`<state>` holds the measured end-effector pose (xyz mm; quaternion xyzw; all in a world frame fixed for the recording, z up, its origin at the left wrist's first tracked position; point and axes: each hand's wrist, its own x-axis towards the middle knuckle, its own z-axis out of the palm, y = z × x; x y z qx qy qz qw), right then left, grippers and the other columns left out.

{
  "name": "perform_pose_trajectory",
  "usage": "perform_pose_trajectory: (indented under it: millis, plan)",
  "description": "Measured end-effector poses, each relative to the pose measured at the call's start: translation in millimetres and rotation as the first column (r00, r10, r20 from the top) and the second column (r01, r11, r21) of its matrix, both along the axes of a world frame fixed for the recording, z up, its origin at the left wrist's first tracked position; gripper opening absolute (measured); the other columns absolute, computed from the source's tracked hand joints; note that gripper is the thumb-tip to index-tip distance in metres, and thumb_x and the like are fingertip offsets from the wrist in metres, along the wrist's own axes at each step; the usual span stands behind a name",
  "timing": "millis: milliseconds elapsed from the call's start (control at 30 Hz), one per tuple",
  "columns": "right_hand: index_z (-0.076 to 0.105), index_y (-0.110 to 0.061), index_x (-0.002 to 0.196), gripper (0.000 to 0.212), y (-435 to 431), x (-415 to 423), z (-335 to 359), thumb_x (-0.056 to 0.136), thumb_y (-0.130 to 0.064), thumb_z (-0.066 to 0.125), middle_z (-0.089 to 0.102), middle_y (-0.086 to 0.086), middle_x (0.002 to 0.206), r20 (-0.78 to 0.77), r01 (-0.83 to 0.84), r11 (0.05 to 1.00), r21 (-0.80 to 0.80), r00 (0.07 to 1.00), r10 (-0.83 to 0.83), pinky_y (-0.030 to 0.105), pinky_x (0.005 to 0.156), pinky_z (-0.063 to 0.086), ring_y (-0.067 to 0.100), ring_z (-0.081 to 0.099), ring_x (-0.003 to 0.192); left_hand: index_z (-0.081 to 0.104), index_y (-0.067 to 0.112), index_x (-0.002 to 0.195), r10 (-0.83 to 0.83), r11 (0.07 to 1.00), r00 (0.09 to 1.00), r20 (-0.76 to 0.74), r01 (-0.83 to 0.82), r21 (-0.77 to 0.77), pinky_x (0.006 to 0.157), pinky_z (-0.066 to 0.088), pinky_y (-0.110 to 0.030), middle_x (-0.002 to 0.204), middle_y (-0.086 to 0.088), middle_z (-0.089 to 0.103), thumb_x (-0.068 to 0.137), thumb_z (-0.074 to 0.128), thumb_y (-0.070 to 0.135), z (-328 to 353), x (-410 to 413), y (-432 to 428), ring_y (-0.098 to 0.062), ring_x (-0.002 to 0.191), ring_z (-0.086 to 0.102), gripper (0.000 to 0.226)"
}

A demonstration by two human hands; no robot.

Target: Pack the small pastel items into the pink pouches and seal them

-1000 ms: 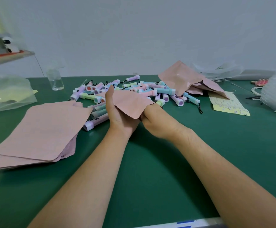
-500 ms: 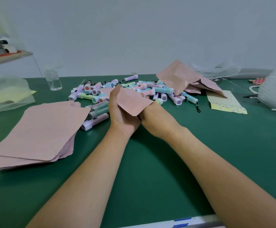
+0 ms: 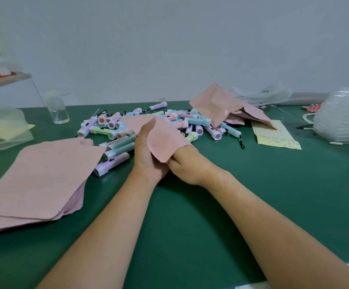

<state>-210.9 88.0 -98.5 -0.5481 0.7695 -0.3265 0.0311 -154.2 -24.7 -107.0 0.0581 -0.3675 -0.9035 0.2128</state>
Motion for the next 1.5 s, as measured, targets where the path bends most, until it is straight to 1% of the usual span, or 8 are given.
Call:
perform_pose_trajectory:
  millis: [233,400,667,833,1100,1233,1367,1500]
  plan:
    - [0.051,-0.019,0.147,0.052,-4.5,-2.7,-2.7,0.098,-0.025,0.037,0.053,0.002,0.150,-0.041,0.110,0.993,-0.053,0.993,-0.112,0.022,0.112,0.029,0.019,0.043,0.136,0.067,0.010,0.139,-0.050,0.999,0.998,0.038,0.049,0.011,0.086,0.063,-0.047,0.121,-0.014,0.075,0.085,0.076,0.040,9.7,3.0,9.8,-0.033,0.105,0.073,0.062]
    - [0.051,-0.022,0.146,0.057,-5.4,4.0,-4.4,0.095,-0.036,0.029,0.049,-0.001,0.151,-0.056,0.088,0.990,-0.114,0.994,-0.095,0.003,0.102,0.008,0.005,0.027,0.130,0.073,0.013,0.127,-0.027,0.999,0.999,-0.018,0.028,0.042,0.089,0.062,-0.047,0.118,-0.011,0.075,0.090,0.069,0.050,8.6,1.0,11.9,-0.031,0.105,0.074,0.053]
    - [0.054,-0.011,0.142,0.041,-2.3,-0.8,-4.2,0.102,-0.006,0.044,0.057,0.009,0.139,0.010,0.035,0.999,-0.030,0.999,-0.035,0.020,0.101,0.033,0.020,0.048,0.124,0.077,0.003,0.122,-0.097,0.995,0.995,0.032,0.096,0.019,0.110,0.051,-0.055,0.141,-0.026,0.063,0.085,0.074,0.045,4.2,1.7,15.4,-0.039,0.133,0.062,0.056]
    - [0.044,-0.016,0.151,0.052,-3.7,0.2,-3.2,0.103,-0.027,0.028,0.047,0.007,0.153,-0.110,0.053,0.997,-0.054,0.992,-0.059,0.033,0.119,0.030,0.024,0.038,0.142,0.073,0.005,0.130,-0.062,0.998,0.994,0.089,0.062,0.006,0.100,0.057,-0.050,0.126,-0.018,0.073,0.080,0.079,0.042,5.0,-0.6,16.6,-0.037,0.111,0.073,0.062]
    - [0.060,-0.002,0.127,0.039,-4.1,1.1,0.3,0.103,-0.009,0.030,0.062,0.016,0.125,0.026,-0.031,0.998,-0.051,0.999,0.032,0.034,0.106,0.041,0.021,0.052,0.112,0.078,0.012,0.099,0.093,0.995,0.980,0.175,-0.100,0.030,0.065,0.063,-0.037,0.088,-0.008,0.077,0.087,0.069,0.028,2.9,-4.7,11.9,-0.026,0.074,0.077,0.021]
    - [0.069,-0.010,0.097,0.020,2.0,-3.7,10.0,0.100,-0.009,0.050,0.069,0.005,0.096,-0.093,-0.100,0.990,-0.103,0.992,0.090,0.043,0.084,0.053,0.021,0.059,0.087,0.072,0.012,0.111,0.168,0.974,0.980,0.109,-0.182,0.132,0.076,0.063,-0.037,0.095,-0.009,0.075,0.086,0.070,0.026,5.9,-2.9,-1.9,-0.029,0.078,0.074,0.029]
    - [0.061,-0.016,0.064,0.026,23.1,-27.3,16.8,0.089,-0.024,0.058,0.061,-0.006,0.059,-0.082,0.180,0.892,-0.414,0.969,-0.234,0.036,0.058,0.048,0.014,0.055,0.057,0.060,0.016,0.131,0.189,0.958,0.982,0.021,-0.189,0.215,0.088,0.061,-0.046,0.108,-0.013,0.072,0.088,0.069,0.024,3.6,2.8,-24.4,-0.035,0.096,0.071,0.044]
    - [0.071,-0.021,0.095,0.019,54.6,-75.5,7.4,0.094,-0.036,0.059,0.070,-0.007,0.102,-0.199,0.665,0.667,-0.336,0.642,-0.741,0.034,0.069,0.045,0.018,0.062,0.100,0.062,0.014,0.126,0.146,0.955,0.989,0.014,-0.144,0.258,0.094,0.059,-0.050,0.103,-0.015,0.074,0.088,0.070,0.026,-0.6,5.9,-28.4,-0.036,0.096,0.071,0.041]
